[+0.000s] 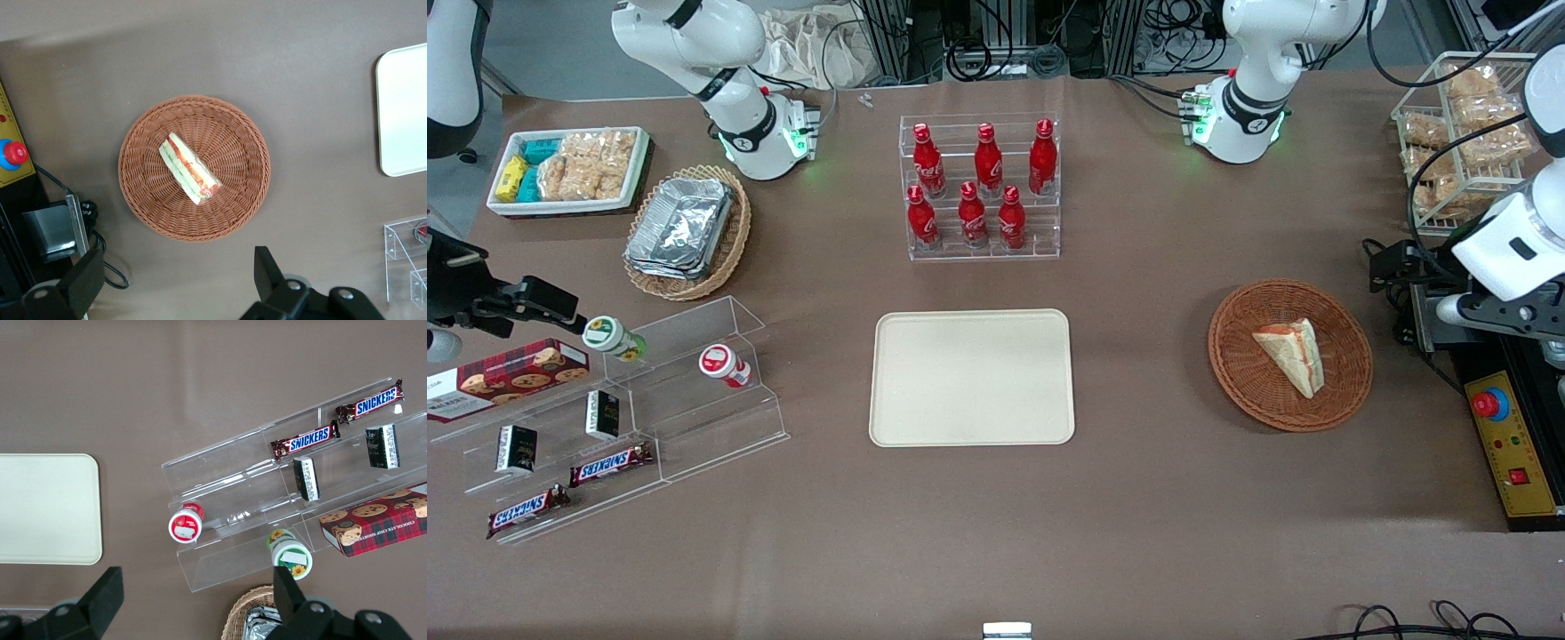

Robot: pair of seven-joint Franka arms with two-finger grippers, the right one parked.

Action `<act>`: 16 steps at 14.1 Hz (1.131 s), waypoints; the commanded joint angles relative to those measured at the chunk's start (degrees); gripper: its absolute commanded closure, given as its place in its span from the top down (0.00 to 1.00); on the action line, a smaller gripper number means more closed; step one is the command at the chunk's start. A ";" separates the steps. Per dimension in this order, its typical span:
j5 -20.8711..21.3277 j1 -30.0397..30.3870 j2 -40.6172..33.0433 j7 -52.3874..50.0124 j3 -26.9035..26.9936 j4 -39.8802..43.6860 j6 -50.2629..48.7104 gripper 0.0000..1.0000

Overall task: Place sandwich from basket to tray
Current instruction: 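Move the left gripper over the wrapped sandwich in the wicker basket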

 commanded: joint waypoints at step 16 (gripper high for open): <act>3.77 0.29 1.43 -54.74 0.56 -22.66 23.21 1.00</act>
